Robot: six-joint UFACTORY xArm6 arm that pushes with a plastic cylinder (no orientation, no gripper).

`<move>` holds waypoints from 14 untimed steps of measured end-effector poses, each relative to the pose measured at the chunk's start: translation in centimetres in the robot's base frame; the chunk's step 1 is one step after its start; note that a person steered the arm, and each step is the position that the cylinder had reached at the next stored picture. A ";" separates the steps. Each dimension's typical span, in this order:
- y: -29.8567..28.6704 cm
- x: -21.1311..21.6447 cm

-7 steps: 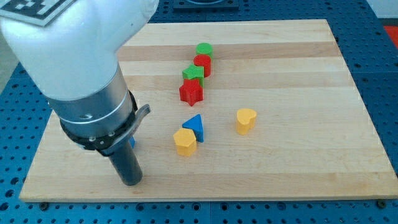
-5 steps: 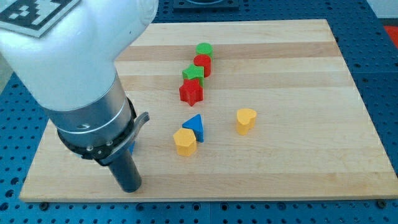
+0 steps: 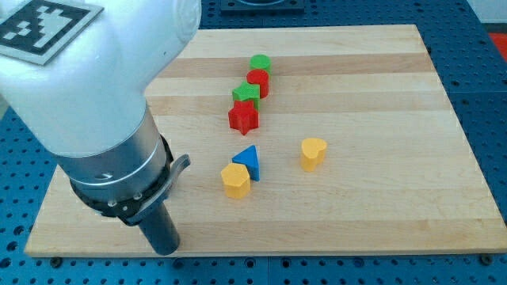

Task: Move the arm to the bottom of the yellow hexagon

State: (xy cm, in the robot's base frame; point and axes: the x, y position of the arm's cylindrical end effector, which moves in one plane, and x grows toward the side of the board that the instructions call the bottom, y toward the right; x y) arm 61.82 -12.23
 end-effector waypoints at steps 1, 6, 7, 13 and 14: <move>0.1 0.1; 3.1 -0.6; 5.5 -1.0; 7.8 -1.6; 8.2 -1.8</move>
